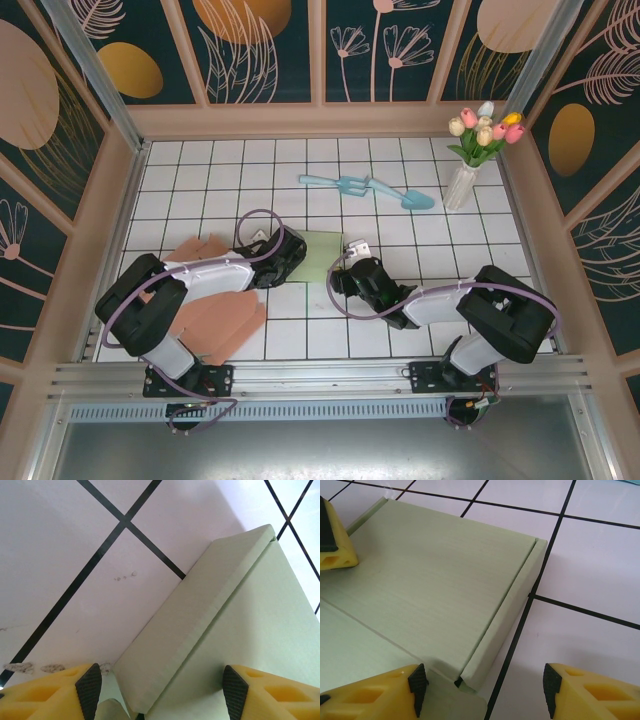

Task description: Fold the paper box

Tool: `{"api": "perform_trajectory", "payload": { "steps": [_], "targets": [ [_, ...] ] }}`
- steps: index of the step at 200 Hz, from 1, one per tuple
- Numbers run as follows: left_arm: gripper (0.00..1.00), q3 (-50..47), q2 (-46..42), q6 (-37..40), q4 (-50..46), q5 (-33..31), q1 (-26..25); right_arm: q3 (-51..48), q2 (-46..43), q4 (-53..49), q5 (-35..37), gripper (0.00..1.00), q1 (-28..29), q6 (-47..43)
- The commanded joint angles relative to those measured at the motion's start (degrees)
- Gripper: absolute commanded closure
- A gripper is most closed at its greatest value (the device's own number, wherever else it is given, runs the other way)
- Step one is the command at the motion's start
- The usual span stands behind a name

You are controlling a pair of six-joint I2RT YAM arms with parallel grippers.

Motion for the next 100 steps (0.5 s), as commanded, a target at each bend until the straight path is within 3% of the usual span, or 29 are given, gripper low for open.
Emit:
{"api": "perform_trajectory", "payload": {
  "steps": [1, 100],
  "targets": [
    [0.33, -0.7, 1.8, -0.3, -0.6, 0.8, 0.4, -0.7, 0.0, -1.5, 0.2, 0.35, 0.5, 0.4],
    [0.36, -2.7, 2.0, 0.9, -0.5, -1.2, 1.4, -0.6, -3.2, -3.0, -0.1, 0.35, 1.4, 0.6]
  ]
}}
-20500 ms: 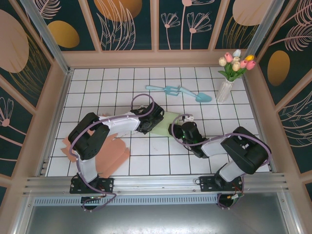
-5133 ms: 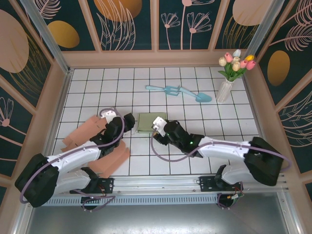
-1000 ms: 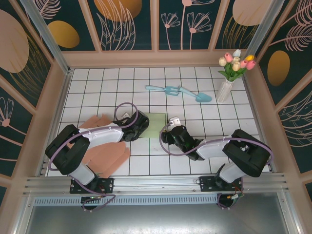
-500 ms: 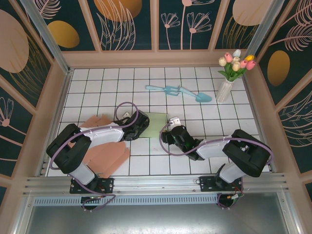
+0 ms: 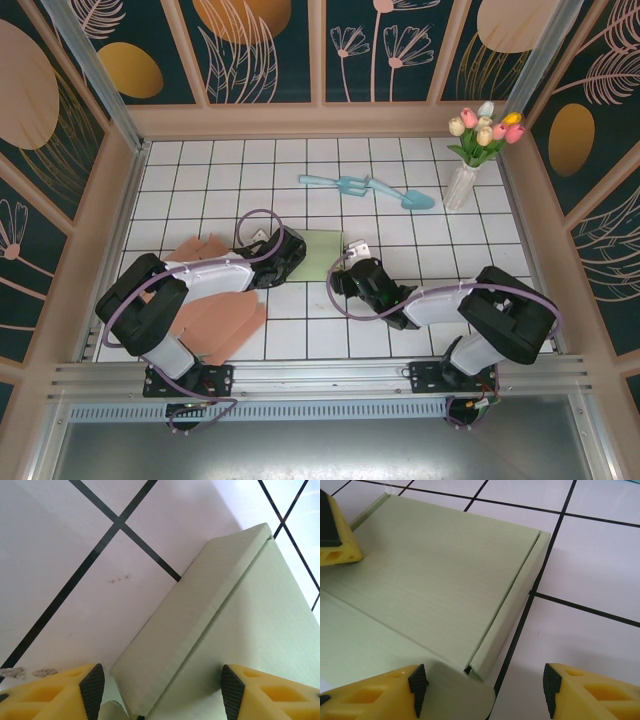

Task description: Fold the paper box

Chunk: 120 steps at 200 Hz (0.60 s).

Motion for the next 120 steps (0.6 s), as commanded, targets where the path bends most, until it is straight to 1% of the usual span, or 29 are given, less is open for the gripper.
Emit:
{"api": "perform_trajectory", "payload": {
  "steps": [1, 31, 73, 102, 120],
  "targets": [
    [0.36, -2.0, 1.8, 0.8, -2.5, -1.1, 1.2, -0.6, -2.5, -1.8, -0.1, 0.35, 0.8, 0.6],
    [0.35, -2.2, 2.0, 1.5, -2.8, -1.8, 1.5, -0.3, -3.4, -3.0, 0.8, 0.34, 0.9, 0.4],
    [0.35, -2.2, 2.4, 1.8, -2.3, -1.0, 1.9, 0.2, -5.1, -4.1, 0.7, 0.35, 1.4, 1.0],
    [0.35, -2.3, 2.1, 2.0, -2.3, -1.1, 1.9, 0.2, -8.3, -6.2, 2.6, 0.35, 2.7, 1.6],
    [0.35, -2.6, 2.1, 2.0, -2.1, -1.1, 1.9, 0.1, -11.2, -8.2, 3.3, 0.35, 2.9, 3.6]
  ]
}}
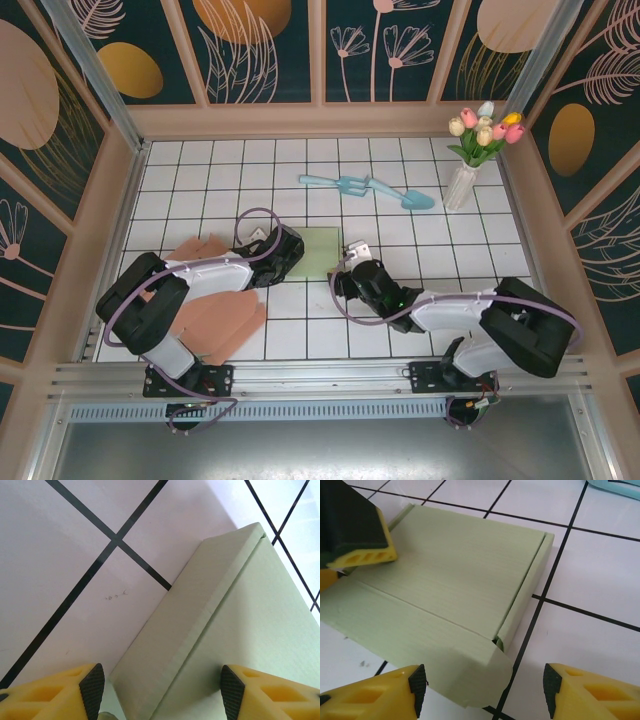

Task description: Fold the paper box

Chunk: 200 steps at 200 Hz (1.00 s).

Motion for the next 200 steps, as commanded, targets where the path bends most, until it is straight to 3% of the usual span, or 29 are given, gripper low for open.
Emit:
{"api": "perform_trajectory", "payload": {
  "steps": [1, 47, 73, 200],
  "targets": [
    [0.35, -2.1, 1.8, 1.2, -3.9, -0.9, 0.8, 0.1, -4.1, -2.9, 2.4, 0.35, 0.6, 3.3],
    [0.36, -2.1, 2.2, 1.2, -3.5, -0.4, 0.8, 0.4, -5.7, -5.8, -1.6, 0.38, -0.1, 10.9],
    [0.36, -2.2, 2.3, 1.2, -3.3, -0.4, 0.8, 0.3, -3.8, -4.2, -5.8, 0.47, -0.8, 12.6],
    [0.36, -2.8, 2.0, 1.2, -2.8, 0.0, 0.9, 1.3, 4.4, 4.4, -14.5, 0.48, -2.8, 13.3]
  ]
}}
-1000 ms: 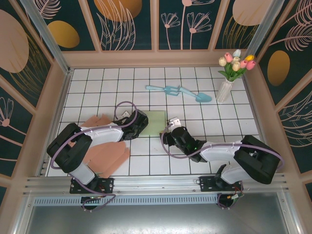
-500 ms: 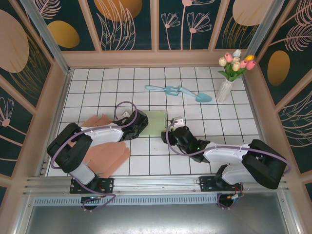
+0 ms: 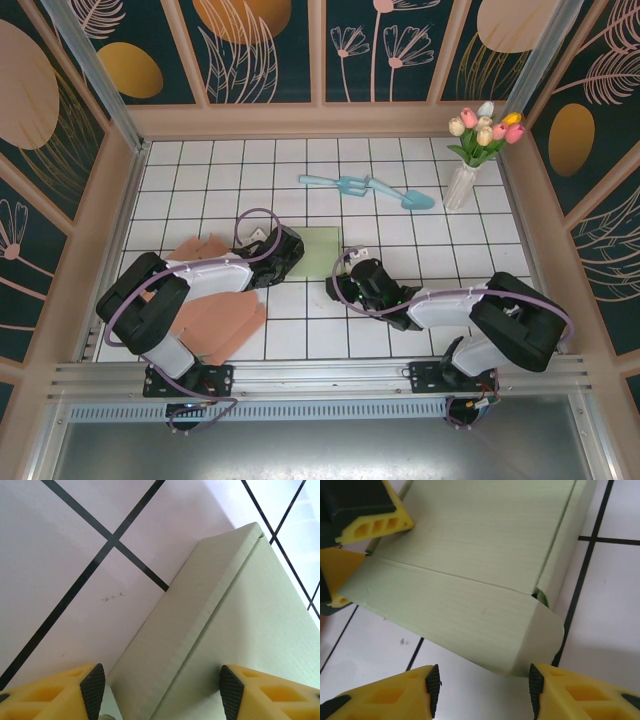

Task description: Fold the paper box

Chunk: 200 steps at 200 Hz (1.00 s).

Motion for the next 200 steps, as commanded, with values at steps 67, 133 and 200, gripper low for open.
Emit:
{"api": "perform_trajectory", "payload": {
  "steps": [67, 133, 200],
  "targets": [
    [0.36, -2.2, 2.3, 1.2, -4.1, 0.2, 0.8, 1.7, 2.6, 3.6, -0.6, 0.55, -1.7, -0.9],
    [0.36, -2.2, 2.4, 1.3, -4.1, 0.3, 0.8, 1.8, 3.3, 5.4, -1.4, 0.59, -1.7, -2.1],
    [0.36, -2.4, 2.2, 1.4, -4.1, 0.3, 0.8, 2.1, 5.9, 5.9, 0.2, 0.58, -2.1, -3.8]
  ]
}}
